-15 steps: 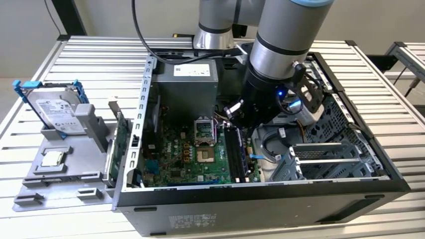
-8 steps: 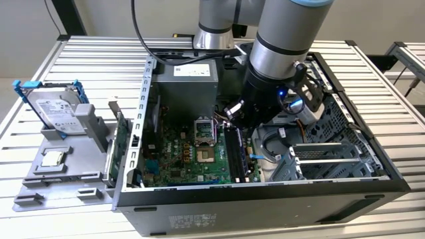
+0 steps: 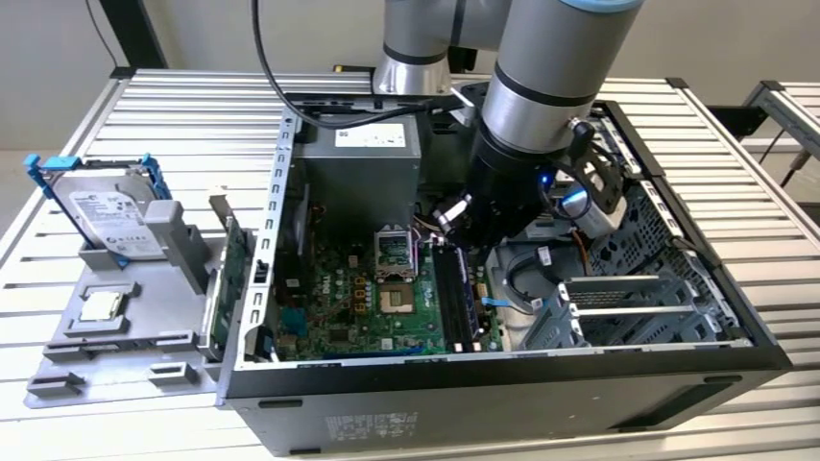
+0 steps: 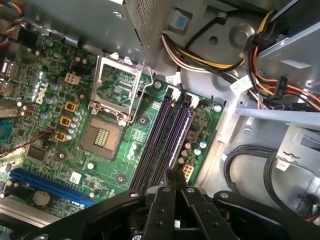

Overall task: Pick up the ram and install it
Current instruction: 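Press down the ram until it locks into place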

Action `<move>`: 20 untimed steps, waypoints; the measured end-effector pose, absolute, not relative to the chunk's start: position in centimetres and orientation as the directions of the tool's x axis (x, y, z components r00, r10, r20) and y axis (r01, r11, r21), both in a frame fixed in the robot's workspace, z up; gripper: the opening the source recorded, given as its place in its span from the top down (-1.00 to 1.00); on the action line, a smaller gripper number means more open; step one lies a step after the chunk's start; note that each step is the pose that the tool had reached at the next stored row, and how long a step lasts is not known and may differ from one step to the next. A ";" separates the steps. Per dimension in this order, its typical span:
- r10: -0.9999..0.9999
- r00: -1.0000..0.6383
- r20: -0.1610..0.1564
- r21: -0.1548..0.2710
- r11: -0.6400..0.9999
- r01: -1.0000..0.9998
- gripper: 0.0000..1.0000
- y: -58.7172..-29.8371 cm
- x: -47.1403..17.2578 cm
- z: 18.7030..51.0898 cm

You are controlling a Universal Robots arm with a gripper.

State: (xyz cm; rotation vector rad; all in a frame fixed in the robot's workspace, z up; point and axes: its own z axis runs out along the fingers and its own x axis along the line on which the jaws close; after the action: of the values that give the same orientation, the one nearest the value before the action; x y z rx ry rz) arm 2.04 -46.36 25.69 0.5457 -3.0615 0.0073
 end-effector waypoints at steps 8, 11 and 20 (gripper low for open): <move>-0.387 -0.922 0.033 0.000 0.922 -0.387 1.00 -46.4 2.0 25.7; -0.414 -0.910 0.033 -0.002 0.910 -0.415 1.00 -46.4 2.0 25.7; -0.505 -0.862 0.036 -0.008 0.863 -0.506 1.00 -46.4 2.0 25.7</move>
State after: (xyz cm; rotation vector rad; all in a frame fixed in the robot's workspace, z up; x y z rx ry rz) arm 2.04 -46.36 25.69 0.8143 -2.9998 0.0267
